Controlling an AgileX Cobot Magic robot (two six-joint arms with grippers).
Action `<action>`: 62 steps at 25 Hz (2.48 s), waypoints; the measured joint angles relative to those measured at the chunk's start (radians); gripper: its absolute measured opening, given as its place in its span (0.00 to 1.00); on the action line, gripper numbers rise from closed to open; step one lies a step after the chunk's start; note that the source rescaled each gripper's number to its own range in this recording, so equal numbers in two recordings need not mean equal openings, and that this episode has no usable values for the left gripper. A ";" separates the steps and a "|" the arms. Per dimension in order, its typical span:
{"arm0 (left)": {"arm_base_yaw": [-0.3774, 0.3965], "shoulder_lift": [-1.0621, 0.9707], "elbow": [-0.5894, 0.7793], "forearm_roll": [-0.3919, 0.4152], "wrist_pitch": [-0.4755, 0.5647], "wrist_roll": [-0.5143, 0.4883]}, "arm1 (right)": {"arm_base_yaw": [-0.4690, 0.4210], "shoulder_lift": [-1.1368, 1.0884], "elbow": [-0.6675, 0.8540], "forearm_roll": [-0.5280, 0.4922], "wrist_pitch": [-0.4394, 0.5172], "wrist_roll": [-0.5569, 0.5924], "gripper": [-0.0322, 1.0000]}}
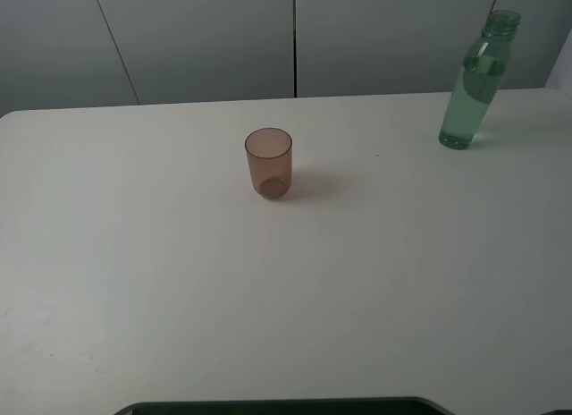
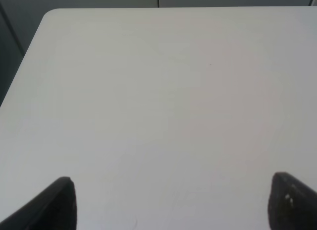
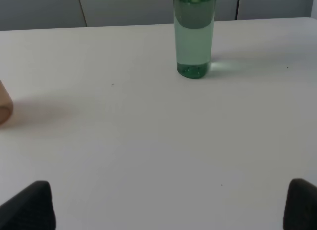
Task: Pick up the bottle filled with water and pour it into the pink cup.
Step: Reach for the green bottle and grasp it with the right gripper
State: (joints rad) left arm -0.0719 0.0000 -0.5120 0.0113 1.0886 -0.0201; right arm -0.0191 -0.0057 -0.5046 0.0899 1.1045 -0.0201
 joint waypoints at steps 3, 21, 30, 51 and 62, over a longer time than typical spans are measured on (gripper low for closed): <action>0.000 0.000 0.000 0.000 0.000 0.000 | 0.000 0.000 0.000 0.000 0.000 0.000 1.00; 0.000 0.000 0.000 0.000 0.000 0.000 | 0.000 0.000 0.000 0.000 0.000 0.000 1.00; 0.000 0.000 0.000 0.000 0.000 0.000 | 0.000 0.000 0.000 0.000 0.000 0.000 1.00; 0.000 0.000 0.000 0.000 0.000 0.000 | 0.000 0.249 -0.096 0.042 -0.414 -0.017 1.00; 0.000 0.000 0.000 0.000 0.000 0.000 | 0.000 0.636 0.031 -0.002 -1.135 0.038 1.00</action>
State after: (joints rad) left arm -0.0719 0.0000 -0.5120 0.0113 1.0886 -0.0201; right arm -0.0191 0.6305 -0.4738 0.0880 -0.0304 0.0182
